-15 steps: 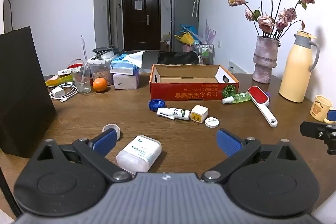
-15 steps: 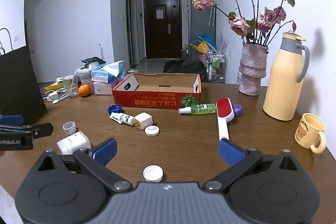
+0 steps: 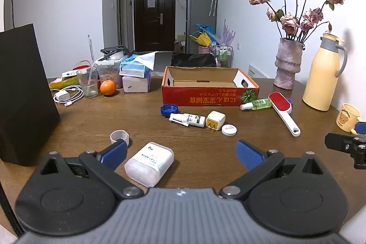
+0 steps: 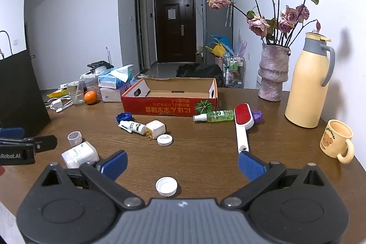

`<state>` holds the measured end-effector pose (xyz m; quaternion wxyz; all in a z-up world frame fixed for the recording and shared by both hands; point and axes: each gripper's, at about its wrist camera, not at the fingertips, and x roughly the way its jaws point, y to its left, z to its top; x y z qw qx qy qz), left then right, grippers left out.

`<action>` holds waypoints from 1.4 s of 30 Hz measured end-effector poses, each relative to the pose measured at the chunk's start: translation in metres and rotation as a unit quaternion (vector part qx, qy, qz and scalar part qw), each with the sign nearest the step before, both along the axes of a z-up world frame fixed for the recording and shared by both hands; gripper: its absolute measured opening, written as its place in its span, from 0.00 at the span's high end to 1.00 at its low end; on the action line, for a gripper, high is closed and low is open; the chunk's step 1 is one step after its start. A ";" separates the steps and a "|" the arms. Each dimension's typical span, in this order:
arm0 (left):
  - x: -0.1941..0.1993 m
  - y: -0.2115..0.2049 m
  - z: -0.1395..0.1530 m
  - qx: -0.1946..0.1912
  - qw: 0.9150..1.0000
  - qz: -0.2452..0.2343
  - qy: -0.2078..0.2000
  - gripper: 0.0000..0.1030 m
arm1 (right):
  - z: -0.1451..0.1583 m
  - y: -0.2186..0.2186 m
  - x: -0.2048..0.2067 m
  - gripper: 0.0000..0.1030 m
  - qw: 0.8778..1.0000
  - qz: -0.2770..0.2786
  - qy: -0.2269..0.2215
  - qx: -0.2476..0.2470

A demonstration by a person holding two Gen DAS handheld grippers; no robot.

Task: Organize rigid objects

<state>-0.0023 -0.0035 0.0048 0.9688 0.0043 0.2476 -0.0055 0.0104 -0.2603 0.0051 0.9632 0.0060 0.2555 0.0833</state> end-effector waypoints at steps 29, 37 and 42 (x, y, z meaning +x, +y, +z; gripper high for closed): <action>-0.006 -0.002 -0.002 -0.003 1.000 -0.002 -0.004 0.00 | 0.001 0.002 -0.007 0.00 1.000 -0.005 -0.007 0.000; -0.007 -0.002 -0.002 -0.004 1.000 -0.001 -0.004 0.00 | 0.001 0.002 -0.008 0.00 1.000 -0.005 -0.008 0.000; -0.008 -0.004 0.001 -0.004 1.000 -0.002 -0.004 0.00 | 0.001 0.002 -0.008 0.00 1.000 -0.005 -0.008 0.000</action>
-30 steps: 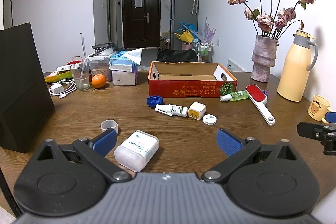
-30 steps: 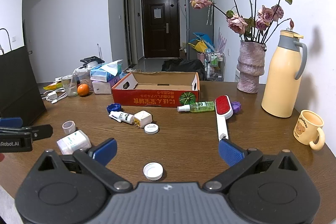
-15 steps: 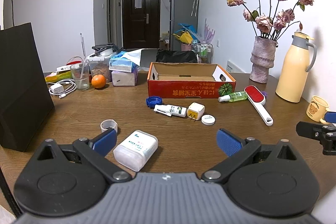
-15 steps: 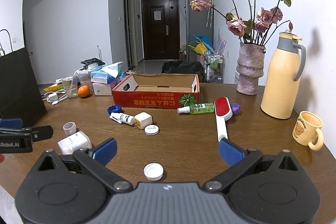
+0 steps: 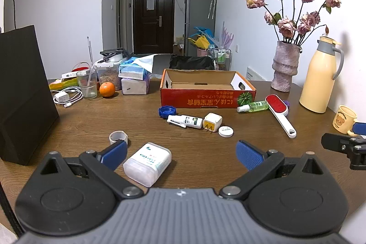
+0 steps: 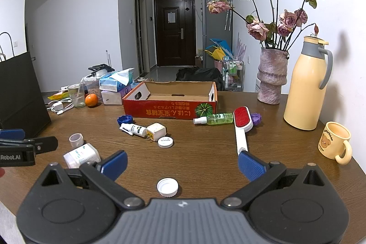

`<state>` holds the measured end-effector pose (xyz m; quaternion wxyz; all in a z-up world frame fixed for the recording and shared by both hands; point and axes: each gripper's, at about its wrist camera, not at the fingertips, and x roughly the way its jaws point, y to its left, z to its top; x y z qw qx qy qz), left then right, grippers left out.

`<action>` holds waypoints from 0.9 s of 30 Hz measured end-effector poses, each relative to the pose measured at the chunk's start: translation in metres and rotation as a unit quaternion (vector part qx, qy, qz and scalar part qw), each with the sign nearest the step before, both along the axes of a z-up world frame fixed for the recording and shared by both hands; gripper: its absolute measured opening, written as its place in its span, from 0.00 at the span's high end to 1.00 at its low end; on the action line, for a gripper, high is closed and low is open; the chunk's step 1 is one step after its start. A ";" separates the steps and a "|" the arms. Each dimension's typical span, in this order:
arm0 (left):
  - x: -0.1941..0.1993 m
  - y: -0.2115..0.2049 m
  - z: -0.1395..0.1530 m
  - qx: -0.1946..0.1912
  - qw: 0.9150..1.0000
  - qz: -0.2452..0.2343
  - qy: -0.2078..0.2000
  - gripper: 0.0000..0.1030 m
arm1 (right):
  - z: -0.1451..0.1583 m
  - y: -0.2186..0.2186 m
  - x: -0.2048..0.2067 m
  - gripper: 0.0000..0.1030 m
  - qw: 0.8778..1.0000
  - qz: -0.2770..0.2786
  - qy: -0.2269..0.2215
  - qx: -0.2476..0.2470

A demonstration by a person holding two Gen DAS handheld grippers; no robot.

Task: Organize rigid objects

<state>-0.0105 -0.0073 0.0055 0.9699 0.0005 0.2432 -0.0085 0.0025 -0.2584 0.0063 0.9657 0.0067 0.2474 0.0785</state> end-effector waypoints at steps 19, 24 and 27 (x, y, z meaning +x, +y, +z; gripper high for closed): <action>-0.002 0.000 0.005 -0.005 1.000 -0.002 -0.004 0.00 | 0.004 0.002 -0.003 0.00 1.000 0.000 -0.007 -0.002; -0.002 0.000 0.005 -0.005 1.000 -0.002 -0.004 0.00 | 0.003 0.002 -0.003 0.00 1.000 0.000 -0.007 -0.002; -0.002 0.000 0.005 -0.005 1.000 -0.002 -0.004 0.00 | 0.003 0.002 -0.003 0.00 1.000 0.000 -0.007 -0.002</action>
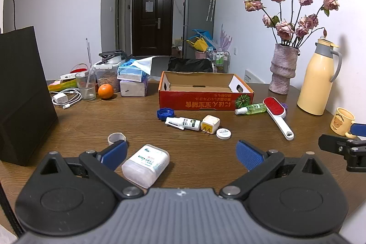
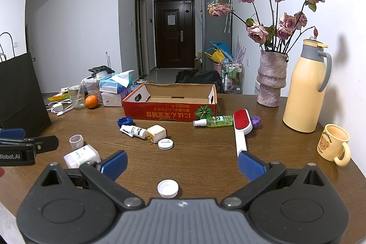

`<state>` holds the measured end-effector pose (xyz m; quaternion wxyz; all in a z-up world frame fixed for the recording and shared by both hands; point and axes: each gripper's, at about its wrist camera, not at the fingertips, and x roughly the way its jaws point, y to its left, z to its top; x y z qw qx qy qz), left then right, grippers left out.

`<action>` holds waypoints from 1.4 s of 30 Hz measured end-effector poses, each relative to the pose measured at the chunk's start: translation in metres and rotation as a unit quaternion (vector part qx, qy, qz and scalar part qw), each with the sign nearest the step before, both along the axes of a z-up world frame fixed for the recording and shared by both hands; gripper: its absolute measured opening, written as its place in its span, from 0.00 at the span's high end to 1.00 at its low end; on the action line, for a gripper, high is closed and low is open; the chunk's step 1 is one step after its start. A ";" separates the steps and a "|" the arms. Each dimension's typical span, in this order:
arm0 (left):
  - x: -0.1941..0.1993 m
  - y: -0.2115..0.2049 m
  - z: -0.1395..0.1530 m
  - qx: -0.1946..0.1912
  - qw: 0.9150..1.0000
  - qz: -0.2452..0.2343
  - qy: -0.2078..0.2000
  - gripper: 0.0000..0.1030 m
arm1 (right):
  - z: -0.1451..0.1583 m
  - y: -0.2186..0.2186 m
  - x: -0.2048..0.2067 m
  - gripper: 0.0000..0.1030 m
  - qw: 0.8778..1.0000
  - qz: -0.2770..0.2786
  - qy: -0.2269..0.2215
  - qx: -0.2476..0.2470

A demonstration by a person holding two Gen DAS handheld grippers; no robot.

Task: Organize rigid objects

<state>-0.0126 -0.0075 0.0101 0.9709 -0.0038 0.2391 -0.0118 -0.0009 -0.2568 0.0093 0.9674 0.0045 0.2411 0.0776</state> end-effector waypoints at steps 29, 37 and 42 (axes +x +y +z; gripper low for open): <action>0.046 0.008 -0.024 -0.015 0.999 -0.007 0.039 0.00 | -0.025 0.014 0.045 0.00 0.999 0.010 0.045 -0.007; 0.066 0.009 -0.037 -0.015 0.998 -0.008 0.059 0.00 | -0.041 0.017 0.069 0.00 0.997 0.008 0.072 -0.013; 0.078 0.012 -0.046 -0.018 0.997 -0.005 0.071 0.00 | -0.051 0.020 0.079 0.00 0.996 0.014 0.084 -0.017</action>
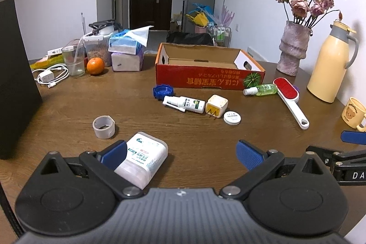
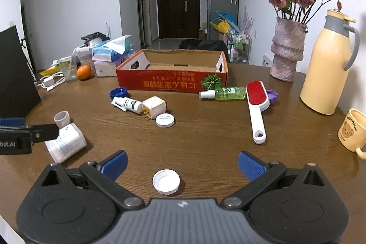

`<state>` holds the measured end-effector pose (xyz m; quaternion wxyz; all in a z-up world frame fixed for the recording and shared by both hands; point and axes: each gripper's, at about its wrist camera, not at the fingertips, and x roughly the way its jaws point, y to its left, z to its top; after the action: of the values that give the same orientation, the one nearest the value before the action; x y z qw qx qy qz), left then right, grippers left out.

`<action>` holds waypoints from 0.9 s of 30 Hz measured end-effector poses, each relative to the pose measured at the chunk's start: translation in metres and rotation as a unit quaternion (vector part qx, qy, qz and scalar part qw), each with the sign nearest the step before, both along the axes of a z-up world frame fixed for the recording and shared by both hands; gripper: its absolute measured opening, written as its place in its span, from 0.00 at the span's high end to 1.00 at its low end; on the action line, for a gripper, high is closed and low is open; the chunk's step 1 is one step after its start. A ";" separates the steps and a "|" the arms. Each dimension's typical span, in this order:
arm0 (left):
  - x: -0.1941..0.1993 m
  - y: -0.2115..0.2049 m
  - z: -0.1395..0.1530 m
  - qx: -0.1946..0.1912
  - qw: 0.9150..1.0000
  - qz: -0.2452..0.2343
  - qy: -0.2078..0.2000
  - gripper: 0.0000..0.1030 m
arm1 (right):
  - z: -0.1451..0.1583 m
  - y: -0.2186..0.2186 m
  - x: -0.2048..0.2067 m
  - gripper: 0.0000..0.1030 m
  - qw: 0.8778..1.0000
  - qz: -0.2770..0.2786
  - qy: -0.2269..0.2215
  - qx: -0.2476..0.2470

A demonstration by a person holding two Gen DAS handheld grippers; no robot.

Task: Organize rigid objects
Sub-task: 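Grasp the white bottle cap with the right tool while the left tool approaches the white cotton-bud box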

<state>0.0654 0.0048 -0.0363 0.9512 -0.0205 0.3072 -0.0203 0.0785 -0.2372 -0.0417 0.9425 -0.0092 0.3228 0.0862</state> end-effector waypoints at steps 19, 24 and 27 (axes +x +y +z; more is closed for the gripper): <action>0.017 0.016 -0.031 -0.006 1.000 0.019 0.019 0.00 | -0.058 0.015 0.036 0.14 0.996 0.054 0.067 -0.020; 0.016 0.021 -0.037 -0.011 1.000 0.022 0.016 0.00 | -0.070 0.019 0.042 0.21 0.994 0.068 0.078 -0.022; 0.019 0.025 -0.041 -0.010 0.999 0.028 0.019 0.00 | -0.076 0.020 0.044 0.25 0.994 0.071 0.083 -0.020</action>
<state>0.0842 0.0297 -0.0777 0.9451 -0.0390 0.3245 0.0034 0.1228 -0.2170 -0.1178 0.9034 -0.0439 0.4005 0.1468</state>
